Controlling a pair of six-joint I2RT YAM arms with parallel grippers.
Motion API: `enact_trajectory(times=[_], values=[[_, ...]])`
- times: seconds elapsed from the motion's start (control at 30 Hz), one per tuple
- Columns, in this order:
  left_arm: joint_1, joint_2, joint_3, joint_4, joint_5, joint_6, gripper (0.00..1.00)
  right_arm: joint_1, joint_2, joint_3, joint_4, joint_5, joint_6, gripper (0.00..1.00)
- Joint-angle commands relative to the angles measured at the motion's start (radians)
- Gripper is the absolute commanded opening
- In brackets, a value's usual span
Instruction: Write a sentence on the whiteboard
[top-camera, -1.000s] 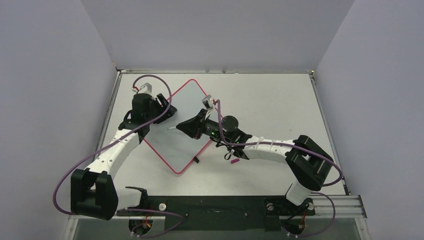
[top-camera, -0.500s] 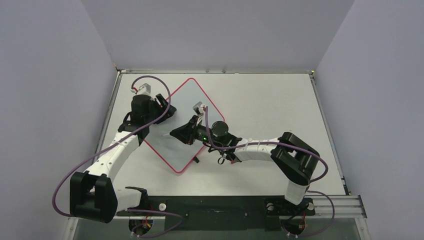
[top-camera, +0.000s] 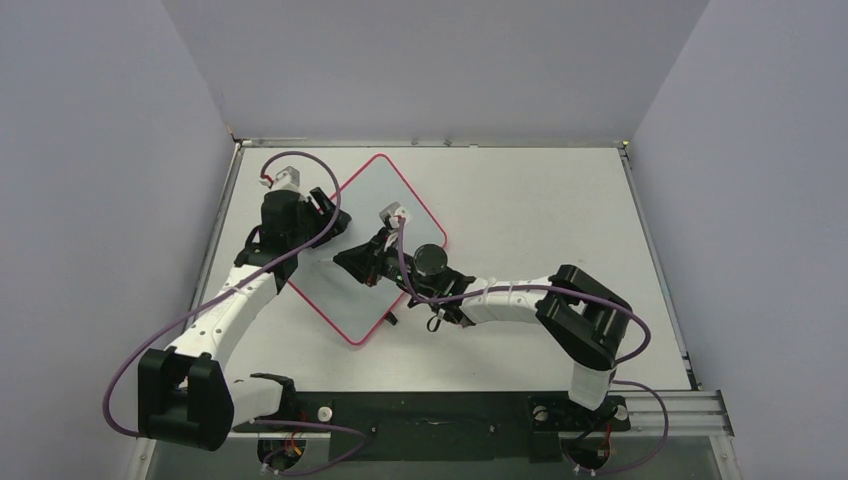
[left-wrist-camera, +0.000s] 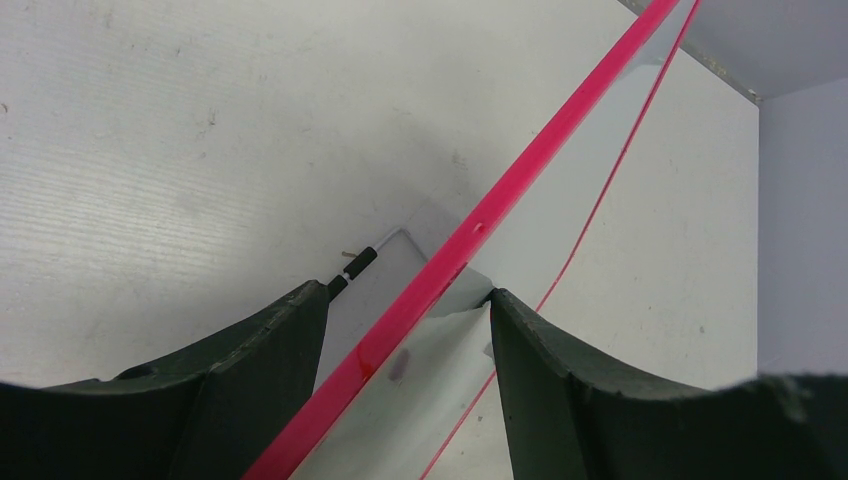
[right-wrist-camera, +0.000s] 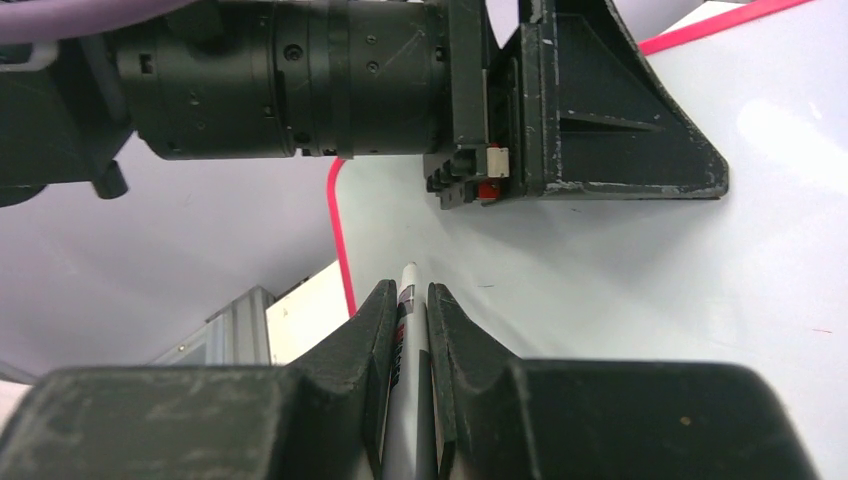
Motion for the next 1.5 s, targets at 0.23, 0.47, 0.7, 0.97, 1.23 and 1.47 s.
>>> enact_trajectory(times=[0.23,0.47,0.7,0.97,1.23,1.47], values=[[-0.001,0.049,0.101,0.085,0.043,0.032,0.45,0.011,0.039,0.051,0.022,0.076,-0.069,0.00],[0.000,0.074,0.118,0.061,0.043,0.050,0.45,0.018,0.053,0.060,0.013,0.094,-0.086,0.00],[0.000,0.075,0.121,0.044,0.048,0.072,0.45,0.018,0.069,0.099,-0.024,0.116,-0.097,0.00],[-0.002,0.078,0.124,0.035,0.058,0.092,0.45,0.026,0.089,0.129,-0.122,0.159,-0.134,0.00],[-0.001,0.072,0.122,0.021,0.027,0.097,0.46,0.041,0.098,0.138,-0.188,0.195,-0.163,0.00],[-0.002,0.073,0.129,0.019,0.032,0.100,0.46,0.056,0.086,0.088,-0.214,0.235,-0.175,0.00]])
